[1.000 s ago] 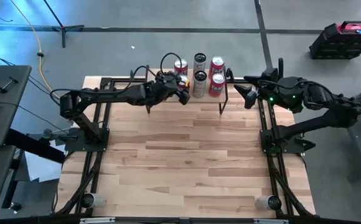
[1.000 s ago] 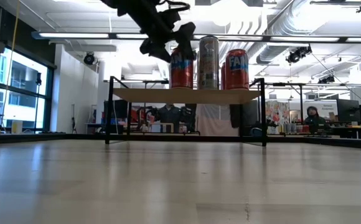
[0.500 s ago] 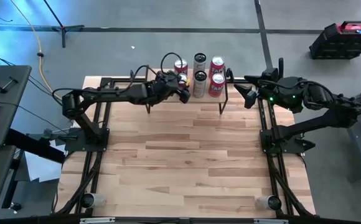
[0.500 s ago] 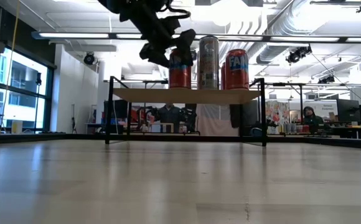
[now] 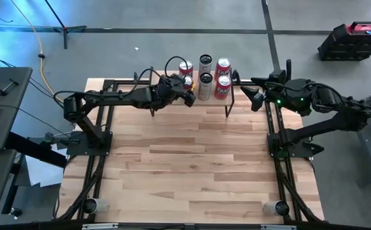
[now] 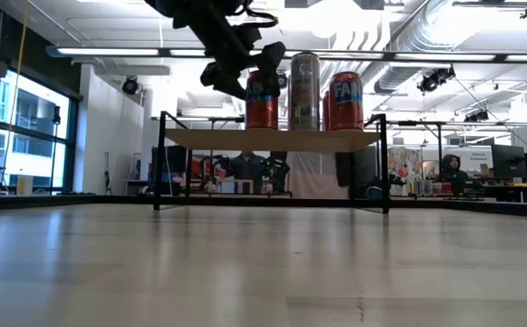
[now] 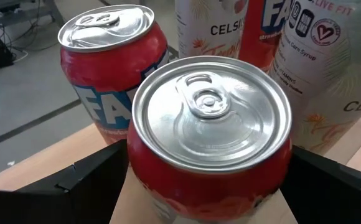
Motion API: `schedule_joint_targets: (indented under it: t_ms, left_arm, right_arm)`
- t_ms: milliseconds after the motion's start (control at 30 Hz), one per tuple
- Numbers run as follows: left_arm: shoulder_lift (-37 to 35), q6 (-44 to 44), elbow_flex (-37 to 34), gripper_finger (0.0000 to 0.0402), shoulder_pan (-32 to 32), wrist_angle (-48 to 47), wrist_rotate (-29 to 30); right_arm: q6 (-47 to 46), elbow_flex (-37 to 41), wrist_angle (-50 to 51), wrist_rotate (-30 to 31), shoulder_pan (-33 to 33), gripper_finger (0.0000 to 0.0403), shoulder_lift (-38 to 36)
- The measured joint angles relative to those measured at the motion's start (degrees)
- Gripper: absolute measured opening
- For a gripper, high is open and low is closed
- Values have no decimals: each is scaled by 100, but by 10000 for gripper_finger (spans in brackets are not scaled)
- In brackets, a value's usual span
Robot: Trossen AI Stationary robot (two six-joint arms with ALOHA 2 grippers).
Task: Place canned beverage on shelf
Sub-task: Put the red soda can aligned with the other red soda can on the shelf
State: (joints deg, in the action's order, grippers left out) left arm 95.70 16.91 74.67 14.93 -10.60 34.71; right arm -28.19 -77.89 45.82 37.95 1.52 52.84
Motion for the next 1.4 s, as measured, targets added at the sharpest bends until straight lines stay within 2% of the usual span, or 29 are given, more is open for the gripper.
schedule_joint_targets:
  t_ms: [233,600,900,1400]
  left_arm:
    - [0,2,0,362,-7,-69,6]
    - [0,2,0,319,-57,-78,-44]
    - [-3,163,1,317,-190,-225,298]
    - [-9,538,2,321,-183,-244,316]
  right_arm:
    - [-8,0,0,0,0,303,0]
    - [-30,0,0,0,0,303,0]
    - [-30,0,0,0,0,303,0]
    - [-2,0,0,0,0,303,0]
